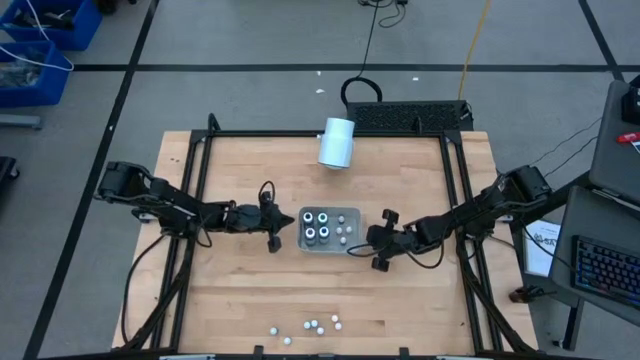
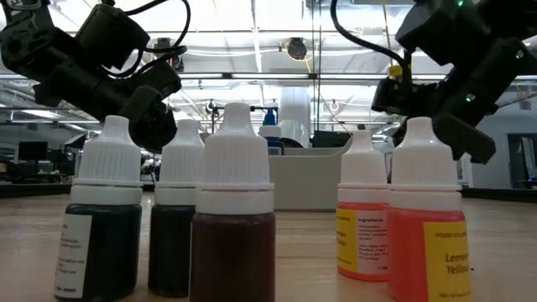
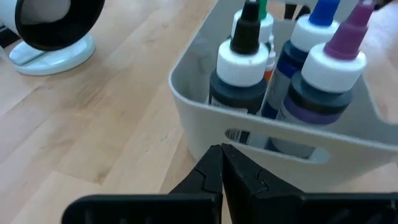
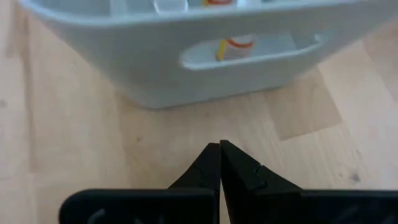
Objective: Pick & Place food coloring
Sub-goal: Put the small blue food coloring bottle into the gray bin
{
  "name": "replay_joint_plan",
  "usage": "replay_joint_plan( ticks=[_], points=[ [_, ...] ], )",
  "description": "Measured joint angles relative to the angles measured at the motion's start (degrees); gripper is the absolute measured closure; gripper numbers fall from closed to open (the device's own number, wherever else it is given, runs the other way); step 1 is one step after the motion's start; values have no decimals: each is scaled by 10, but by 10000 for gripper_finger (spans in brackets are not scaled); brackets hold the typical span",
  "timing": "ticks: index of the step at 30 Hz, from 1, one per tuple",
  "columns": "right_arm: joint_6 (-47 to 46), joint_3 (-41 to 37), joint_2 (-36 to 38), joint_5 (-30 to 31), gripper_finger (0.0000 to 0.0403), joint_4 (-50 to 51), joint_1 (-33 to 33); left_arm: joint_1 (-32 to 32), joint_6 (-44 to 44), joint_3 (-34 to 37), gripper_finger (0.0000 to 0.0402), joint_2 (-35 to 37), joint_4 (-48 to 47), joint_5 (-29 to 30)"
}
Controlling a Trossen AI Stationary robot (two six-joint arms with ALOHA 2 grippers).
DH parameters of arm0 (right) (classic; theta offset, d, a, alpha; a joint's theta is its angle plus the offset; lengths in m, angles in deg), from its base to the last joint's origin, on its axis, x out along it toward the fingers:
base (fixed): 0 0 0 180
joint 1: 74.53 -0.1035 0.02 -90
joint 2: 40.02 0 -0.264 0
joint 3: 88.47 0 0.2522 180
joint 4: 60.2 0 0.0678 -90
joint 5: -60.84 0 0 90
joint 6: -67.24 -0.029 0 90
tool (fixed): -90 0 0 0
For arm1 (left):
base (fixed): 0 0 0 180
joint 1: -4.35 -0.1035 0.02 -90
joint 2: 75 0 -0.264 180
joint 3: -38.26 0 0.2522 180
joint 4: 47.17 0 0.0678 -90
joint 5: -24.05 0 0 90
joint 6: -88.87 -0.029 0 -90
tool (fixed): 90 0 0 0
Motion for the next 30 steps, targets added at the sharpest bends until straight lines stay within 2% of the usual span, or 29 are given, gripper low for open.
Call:
replay_joint_plan(
  ticks=[12, 18, 24, 30],
  points=[
    [29, 0, 7, -1, 403, -11, -33, 0, -16, 0, 398, 0, -13, 16],
    [23, 0, 8, -4, 403, -14, -38, 0, -11, 0, 383, 0, -10, 16],
    [15, 0, 8, 36, 403, -20, -50, 0, -14, 0, 393, 0, -12, 16],
    [18, 0, 8, -26, 403, -36, -50, -1, -32, 0, 392, 0, -13, 16]
  ],
)
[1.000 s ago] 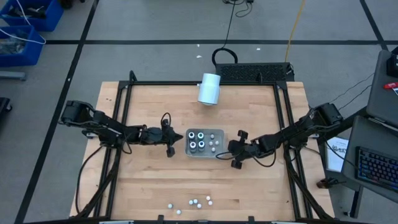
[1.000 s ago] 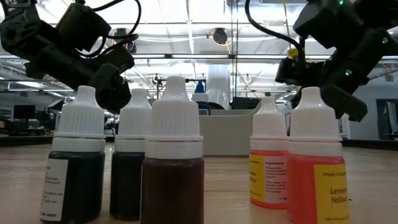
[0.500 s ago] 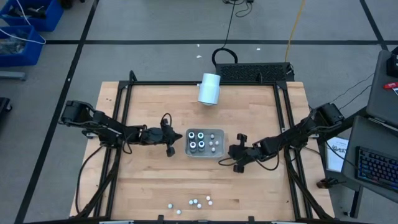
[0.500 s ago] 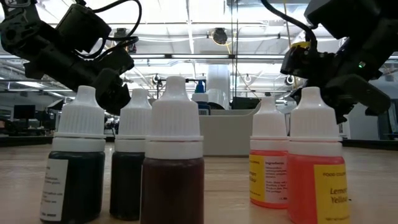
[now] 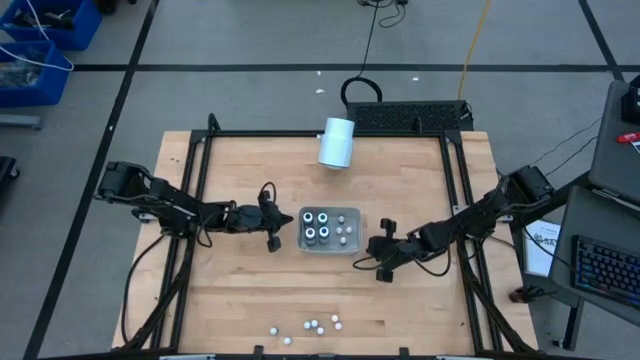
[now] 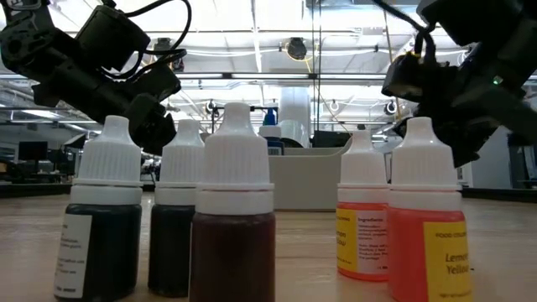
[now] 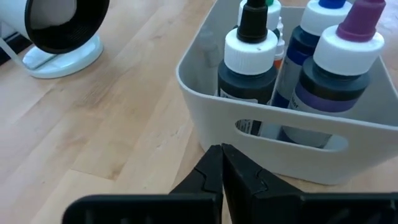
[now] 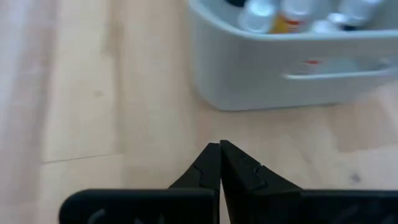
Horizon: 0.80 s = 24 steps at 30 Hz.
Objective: Pick & Place food coloring
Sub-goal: Put the small blue food coloring bottle into the gray bin
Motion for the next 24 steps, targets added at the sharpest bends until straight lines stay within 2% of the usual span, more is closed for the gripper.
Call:
replay_joint_plan(
  ticks=[9, 15, 18, 20, 24],
  points=[
    [86, 0, 8, 10, 403, -93, -7, -10, 13, 0, 351, 0, 0, 0],
    [94, -1, 83, 16, 403, -77, -39, 0, 20, 0, 354, 0, 0, -5],
    [123, -7, 127, 59, 403, -80, -67, 4, 18, 0, 361, 0, 1, -6],
    [146, -25, 154, 86, 403, -106, -79, 4, 21, 0, 366, 0, 2, -6],
    [181, -91, 197, 89, 403, -216, -82, 4, 22, 0, 371, 0, 6, -6]
  ],
)
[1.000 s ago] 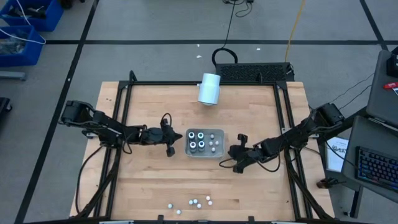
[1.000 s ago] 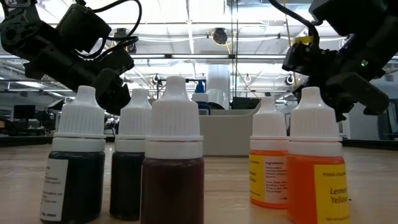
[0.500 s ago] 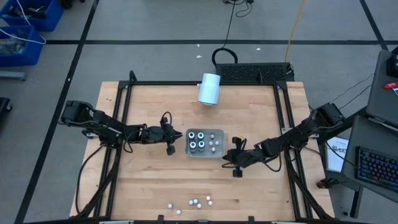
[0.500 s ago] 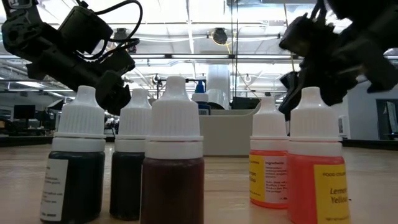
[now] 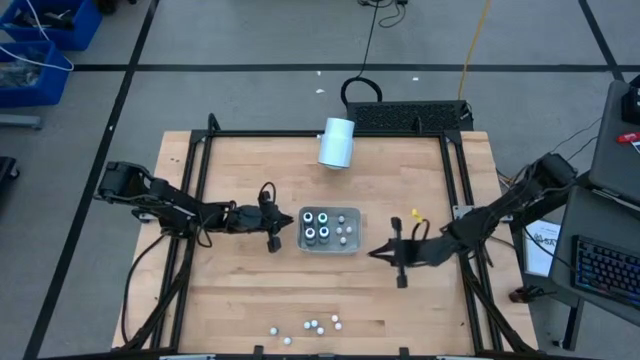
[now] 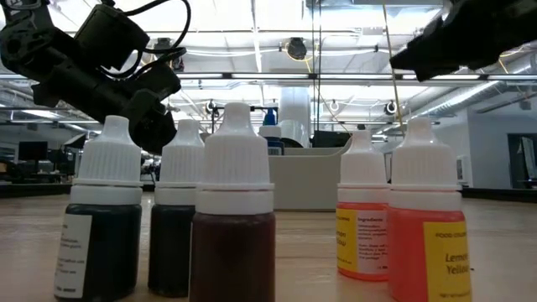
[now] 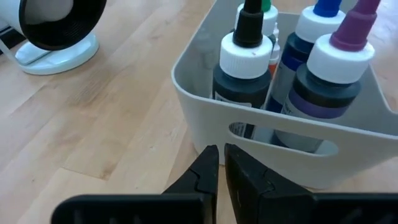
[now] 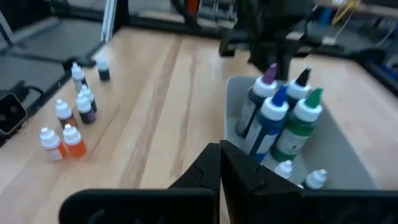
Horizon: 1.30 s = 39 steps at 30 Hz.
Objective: Pick & Place food coloring
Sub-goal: Put the small blue food coloring bottle into the gray bin
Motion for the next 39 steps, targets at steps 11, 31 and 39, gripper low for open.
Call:
replay_joint_plan(
  ticks=[11, 31, 39],
  points=[
    [-3, -177, 83, -110, 403, -215, 57, 25, -57, 0, 384, 0, 4, -15],
    [-2, -220, 103, -106, 403, -248, 62, 36, -49, 0, 391, 9, 9, -11],
    [15, -220, 103, -107, 403, -248, 61, 44, -16, 0, 397, 9, 11, -7]
  ],
)
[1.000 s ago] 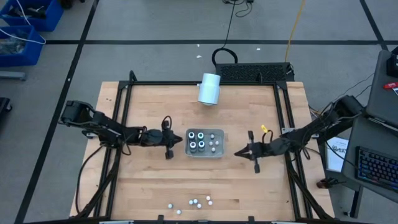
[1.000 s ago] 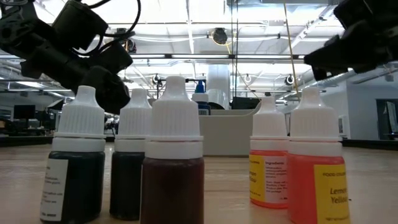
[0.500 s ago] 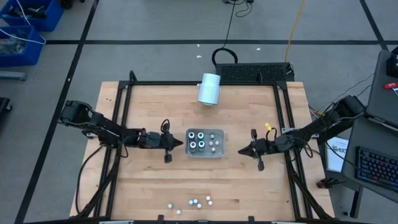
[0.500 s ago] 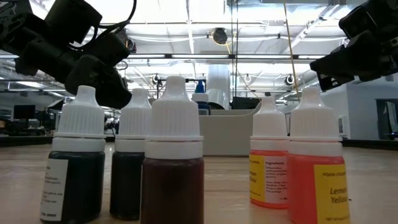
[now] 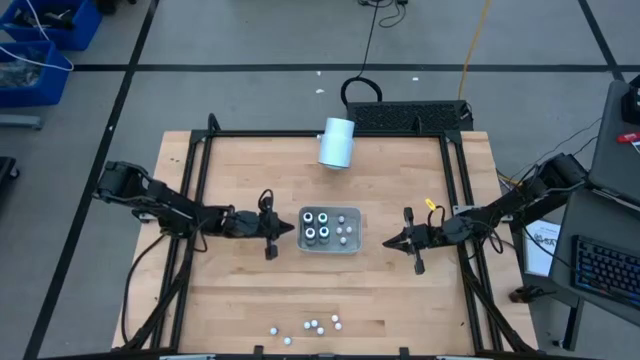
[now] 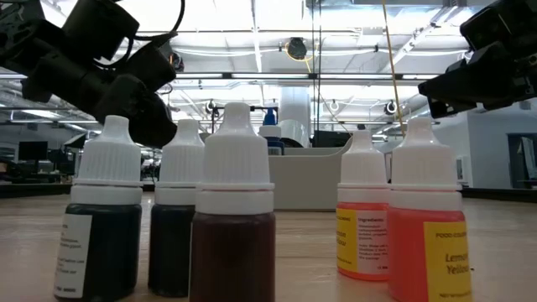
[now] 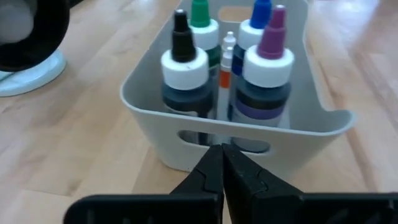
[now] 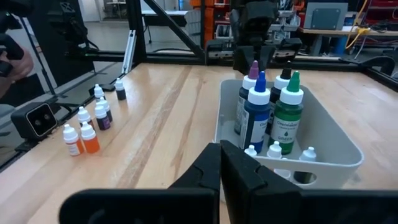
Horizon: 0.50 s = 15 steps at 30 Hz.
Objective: Pick & Place food coloring
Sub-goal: Put the small blue food coloring bottle into the gray bin
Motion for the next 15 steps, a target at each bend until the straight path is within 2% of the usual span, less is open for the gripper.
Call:
replay_joint_plan(
  ticks=[7, 15],
  points=[
    [41, 0, 0, 0, 403, -20, 13, 25, 16, 0, 377, 0, 1, 37],
    [37, 0, 0, -2, 403, -18, 26, 36, 54, 0, 395, 0, -22, 46]
  ],
)
